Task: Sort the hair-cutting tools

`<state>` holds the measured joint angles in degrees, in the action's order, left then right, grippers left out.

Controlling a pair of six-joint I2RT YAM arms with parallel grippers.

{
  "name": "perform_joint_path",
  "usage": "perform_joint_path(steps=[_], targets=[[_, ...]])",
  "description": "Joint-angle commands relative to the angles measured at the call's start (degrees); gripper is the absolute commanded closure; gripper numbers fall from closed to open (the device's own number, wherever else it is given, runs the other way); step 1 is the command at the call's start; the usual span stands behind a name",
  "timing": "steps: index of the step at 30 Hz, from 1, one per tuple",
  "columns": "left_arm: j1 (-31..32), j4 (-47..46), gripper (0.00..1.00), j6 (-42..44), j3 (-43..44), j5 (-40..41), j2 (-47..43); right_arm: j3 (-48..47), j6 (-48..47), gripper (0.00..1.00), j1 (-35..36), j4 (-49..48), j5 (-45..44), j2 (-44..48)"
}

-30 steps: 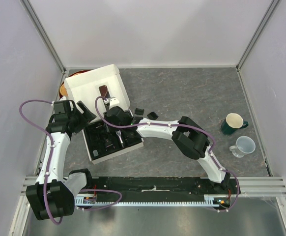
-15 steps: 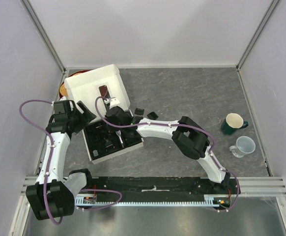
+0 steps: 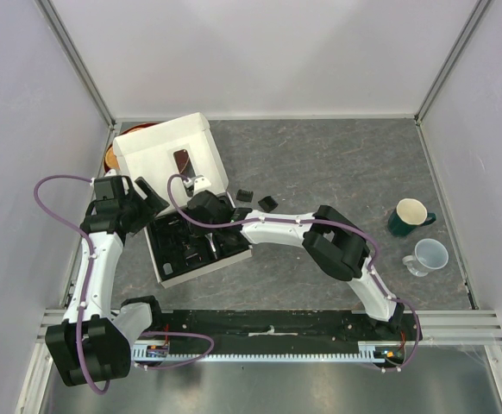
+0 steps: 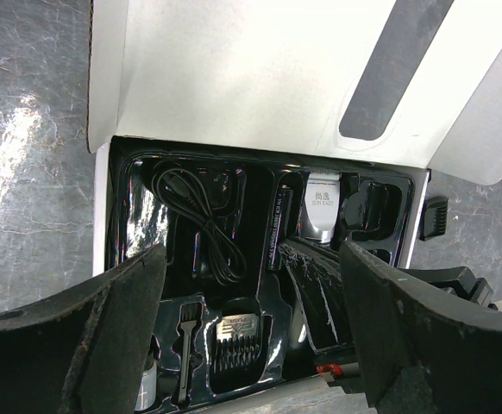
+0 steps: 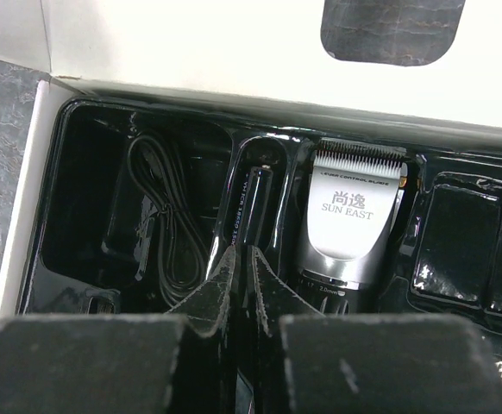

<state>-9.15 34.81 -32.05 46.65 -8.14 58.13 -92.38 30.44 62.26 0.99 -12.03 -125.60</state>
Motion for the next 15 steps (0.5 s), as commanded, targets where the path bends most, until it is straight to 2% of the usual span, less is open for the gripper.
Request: perform_joint_path(steps=[1,7,10,15], targets=[[0.09,-1.06,0.13,0.76,0.54,-1.26,-0.21,1.24,0.24,0.90,0.67,2.78,0.08,1.68],[0.01,-1.06,0.13,0.68,0.54,-1.26,-0.03,-1.39,-0.81,0.89,0.67,3.75,-1.32,1.94],[0.09,-1.06,0.13,0.94,0.63,-2.05,-0.12,-4.47,-1.69,0.84,0.67,6.03,-4.22,3.08],[0.09,-5.70,0.11,2.26,-1.47,-9.77,-2.58,-7.29,-2.75,0.62,-0.21,11.13,-7.82,8.08]])
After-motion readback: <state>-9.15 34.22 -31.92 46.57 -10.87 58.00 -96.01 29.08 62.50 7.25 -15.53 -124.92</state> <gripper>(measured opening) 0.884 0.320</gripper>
